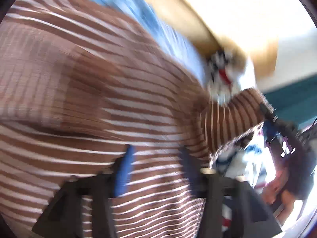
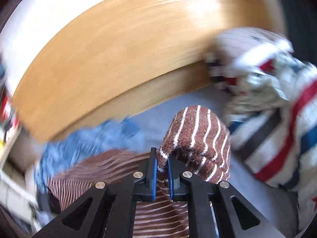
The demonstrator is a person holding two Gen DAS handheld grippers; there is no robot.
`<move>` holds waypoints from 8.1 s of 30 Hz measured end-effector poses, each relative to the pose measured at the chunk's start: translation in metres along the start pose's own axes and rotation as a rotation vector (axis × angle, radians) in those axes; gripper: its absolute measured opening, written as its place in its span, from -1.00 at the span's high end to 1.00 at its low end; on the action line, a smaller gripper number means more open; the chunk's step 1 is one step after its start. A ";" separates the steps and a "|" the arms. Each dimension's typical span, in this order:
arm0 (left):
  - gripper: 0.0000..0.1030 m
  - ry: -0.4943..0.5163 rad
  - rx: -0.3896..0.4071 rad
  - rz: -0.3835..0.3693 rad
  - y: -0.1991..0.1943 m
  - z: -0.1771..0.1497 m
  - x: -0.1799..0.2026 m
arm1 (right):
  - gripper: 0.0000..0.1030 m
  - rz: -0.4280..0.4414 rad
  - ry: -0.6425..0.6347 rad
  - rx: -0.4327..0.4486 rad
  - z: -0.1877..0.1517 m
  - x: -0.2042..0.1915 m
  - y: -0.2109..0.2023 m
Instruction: Fold clothes
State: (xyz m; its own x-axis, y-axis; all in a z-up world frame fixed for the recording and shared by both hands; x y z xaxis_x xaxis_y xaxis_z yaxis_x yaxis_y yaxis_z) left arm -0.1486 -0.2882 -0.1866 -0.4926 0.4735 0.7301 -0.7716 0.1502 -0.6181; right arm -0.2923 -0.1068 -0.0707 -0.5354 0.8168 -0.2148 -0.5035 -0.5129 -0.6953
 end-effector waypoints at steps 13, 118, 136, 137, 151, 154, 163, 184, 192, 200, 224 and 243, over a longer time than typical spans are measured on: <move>-0.47 0.183 0.015 0.056 -0.051 0.025 0.006 | -0.29 0.000 0.191 -0.238 -0.135 0.029 0.002; -0.53 0.398 -0.224 0.333 0.075 0.092 0.044 | -0.15 -0.043 0.930 -0.110 -0.134 0.118 0.044; 0.80 0.045 -0.059 0.591 0.003 0.127 -0.095 | -0.47 -0.362 0.612 -0.087 -0.115 0.068 0.025; 0.80 0.037 -0.022 0.563 -0.012 0.118 -0.096 | -0.47 -0.361 0.605 -0.090 -0.115 0.067 0.025; -0.27 -0.071 0.050 0.378 -0.092 -0.037 -0.163 | -0.48 -0.401 0.540 -0.126 -0.119 0.070 0.023; -0.27 -0.102 0.054 0.315 -0.103 -0.052 -0.160 | -0.48 -0.365 0.508 -0.097 -0.110 0.065 0.020; -0.27 -0.096 0.122 0.442 -0.124 0.012 -0.173 | -0.48 -0.252 0.508 -0.211 -0.122 0.038 0.048; 0.87 0.409 0.347 0.210 -0.137 0.104 0.003 | -0.49 -0.179 0.714 -0.182 -0.134 0.062 0.046; 0.85 -0.159 0.083 0.333 -0.051 0.075 -0.208 | -0.50 -0.195 0.705 -0.179 -0.132 0.063 0.050; -0.15 -0.136 0.220 0.424 -0.100 0.066 -0.161 | -0.44 -0.250 0.735 -0.184 -0.136 0.077 0.054; 0.95 0.525 -0.313 0.097 0.296 0.018 0.080 | 1.00 -0.199 0.746 -0.242 -0.138 0.096 0.108; -0.33 0.145 -0.076 0.210 -0.155 -0.081 -0.116 | -0.32 -0.126 0.873 -0.134 -0.185 0.058 -0.013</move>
State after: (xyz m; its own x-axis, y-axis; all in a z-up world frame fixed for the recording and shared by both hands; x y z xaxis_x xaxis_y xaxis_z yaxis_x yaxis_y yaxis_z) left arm 0.0606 -0.2964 -0.1989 -0.5718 0.6200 0.5373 -0.6230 0.0979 -0.7760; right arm -0.1918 -0.0037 -0.2014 0.2531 0.8033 -0.5391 -0.4107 -0.4153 -0.8117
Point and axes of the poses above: each gripper's, at about its wrist camera, not at the fingertips, and y roughly the way its jaws point, x to its right, z to its top, the point moved 7 cm from there along y, roughly the way its jaws point, and after that the axes turned 7 degrees about -z, right-handed, at the moved point
